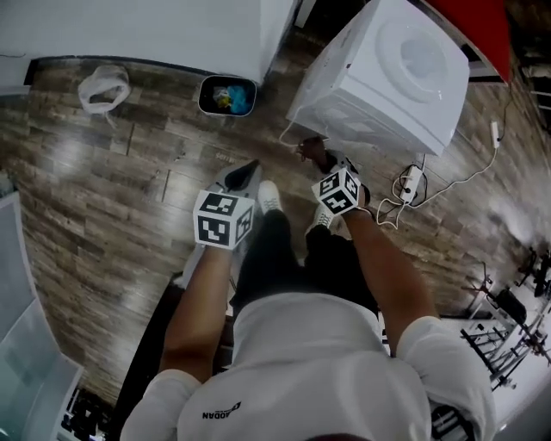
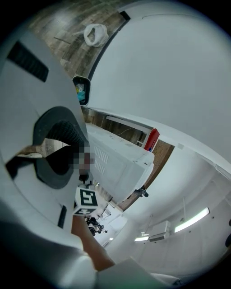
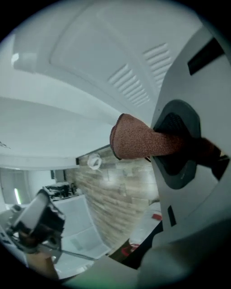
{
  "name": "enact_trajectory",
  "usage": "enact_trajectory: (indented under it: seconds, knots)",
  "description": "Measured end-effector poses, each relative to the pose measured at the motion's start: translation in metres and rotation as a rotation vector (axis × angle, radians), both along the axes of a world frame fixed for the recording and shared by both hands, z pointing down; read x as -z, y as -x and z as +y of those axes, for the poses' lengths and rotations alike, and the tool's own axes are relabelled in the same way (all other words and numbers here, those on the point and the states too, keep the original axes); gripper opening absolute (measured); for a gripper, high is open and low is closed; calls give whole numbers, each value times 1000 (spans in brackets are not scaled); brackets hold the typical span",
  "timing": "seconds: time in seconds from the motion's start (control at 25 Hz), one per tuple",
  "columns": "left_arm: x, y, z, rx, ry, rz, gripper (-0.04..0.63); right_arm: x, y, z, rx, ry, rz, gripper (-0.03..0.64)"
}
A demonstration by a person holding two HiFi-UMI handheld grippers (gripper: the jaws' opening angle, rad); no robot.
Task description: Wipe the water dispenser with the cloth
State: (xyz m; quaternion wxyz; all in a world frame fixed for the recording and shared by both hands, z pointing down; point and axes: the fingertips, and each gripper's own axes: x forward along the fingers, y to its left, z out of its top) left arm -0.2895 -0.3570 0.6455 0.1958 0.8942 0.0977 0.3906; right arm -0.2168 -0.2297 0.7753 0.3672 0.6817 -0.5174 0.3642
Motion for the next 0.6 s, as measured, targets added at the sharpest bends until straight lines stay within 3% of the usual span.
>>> enact_trajectory:
  seconds: [0.32,0.6]
  knots:
    - [43,-11,30,-64,-65,57,-11,124,6,39,-268,-366,-155,54]
    - [94,6,84,-80,-77,112,-11,244,17,104,-492,-797,-349,55]
